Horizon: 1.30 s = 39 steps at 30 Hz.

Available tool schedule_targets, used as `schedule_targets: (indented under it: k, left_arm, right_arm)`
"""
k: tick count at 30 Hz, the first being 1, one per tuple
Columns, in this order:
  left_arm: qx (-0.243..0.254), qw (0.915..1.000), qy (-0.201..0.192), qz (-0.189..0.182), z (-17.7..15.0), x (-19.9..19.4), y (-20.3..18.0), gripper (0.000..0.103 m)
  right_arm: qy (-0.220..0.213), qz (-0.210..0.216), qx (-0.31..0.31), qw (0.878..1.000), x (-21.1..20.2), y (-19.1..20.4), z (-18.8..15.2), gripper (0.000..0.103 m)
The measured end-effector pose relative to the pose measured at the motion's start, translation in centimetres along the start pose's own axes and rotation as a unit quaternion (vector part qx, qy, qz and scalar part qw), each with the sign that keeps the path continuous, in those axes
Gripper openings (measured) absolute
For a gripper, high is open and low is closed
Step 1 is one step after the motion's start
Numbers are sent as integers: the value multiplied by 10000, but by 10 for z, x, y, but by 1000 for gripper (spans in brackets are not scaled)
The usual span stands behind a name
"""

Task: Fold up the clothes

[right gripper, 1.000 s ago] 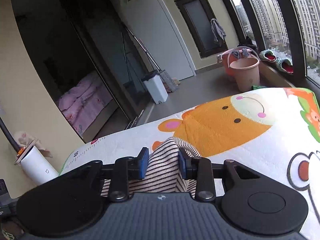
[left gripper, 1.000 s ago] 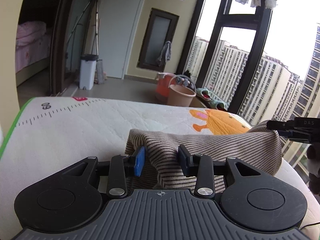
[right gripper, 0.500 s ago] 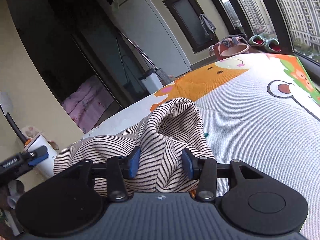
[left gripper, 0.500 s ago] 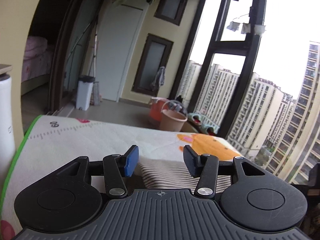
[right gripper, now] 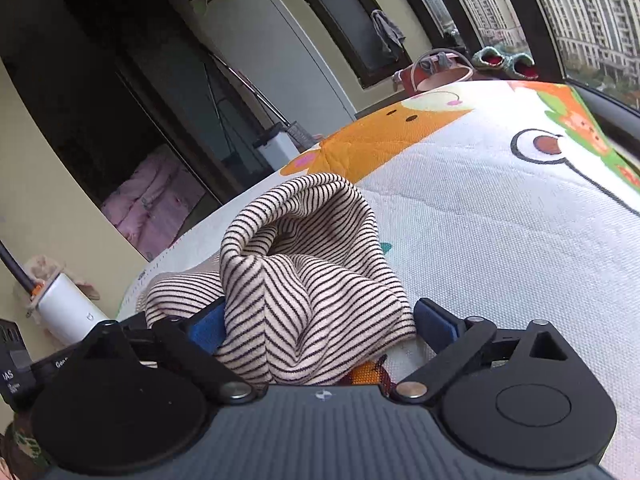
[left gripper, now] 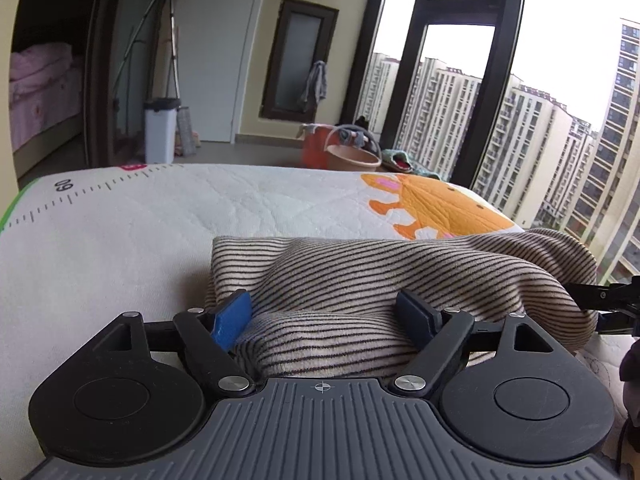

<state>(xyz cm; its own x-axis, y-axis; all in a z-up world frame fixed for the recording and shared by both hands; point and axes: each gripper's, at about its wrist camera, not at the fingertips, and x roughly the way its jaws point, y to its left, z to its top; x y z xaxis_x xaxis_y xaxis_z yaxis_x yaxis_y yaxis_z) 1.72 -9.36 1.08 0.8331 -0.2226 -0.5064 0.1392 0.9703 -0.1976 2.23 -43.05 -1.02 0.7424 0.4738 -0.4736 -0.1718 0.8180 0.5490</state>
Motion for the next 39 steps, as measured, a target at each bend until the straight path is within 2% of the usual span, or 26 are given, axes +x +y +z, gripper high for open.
schedule_targets:
  k: [5,8,10,15,19,27,29,31,32,33,34,35,37,39]
  left_arm:
    - [195,9995,-81,253,9,14,-1,86]
    - [172,9990,-58,397,11,22,-1,88]
    - [57,9989,-33,463,12,23,1,96]
    - [-529,9980,113,328,12,22,21,103]
    - [-991,9950,138,74,8,20,37,103]
    - [-807,9956,-68,466,4,6,29,103]
    - [-747,9953,-238,564,3,1,26,103]
    - [-702,9933,-640,653,-1,-11,22,103]
    - [-728,9895,-990,763,-5,-22,19,103]
    - [-797,9816,-1461,938,-10,-38,15,103]
    - [-885,9746,-1836,924,-14,-53,11,103]
    - [-927,9737,-1998,578,-15,-62,8,103]
    - [-799,9757,-2023,-260,-11,-71,1,103]
    - [-439,9791,-1874,-662,-8,-66,-8,103]
  right_arm:
    - [64,109,45,9999,30,4,17,97]
    - [19,6,-135,9999,48,11,25,97]
    - [-85,-82,-291,9995,55,16,24,97]
    - [-253,97,-34,9996,52,9,23,102]
    - [-421,202,196,9987,48,2,20,103]
    - [-524,248,313,9978,46,-2,18,103]
    - [-532,249,319,9978,47,-2,18,103]
    - [-539,264,340,9976,47,-3,18,103]
    - [-544,274,355,9975,47,-4,18,103]
    - [-551,288,373,9974,47,-5,18,103]
    - [-557,300,387,9972,47,-6,18,103]
    - [-562,307,396,9972,47,-6,18,103]
    - [-570,318,412,9970,47,-6,18,103]
    - [-569,313,417,9970,47,-6,18,103]
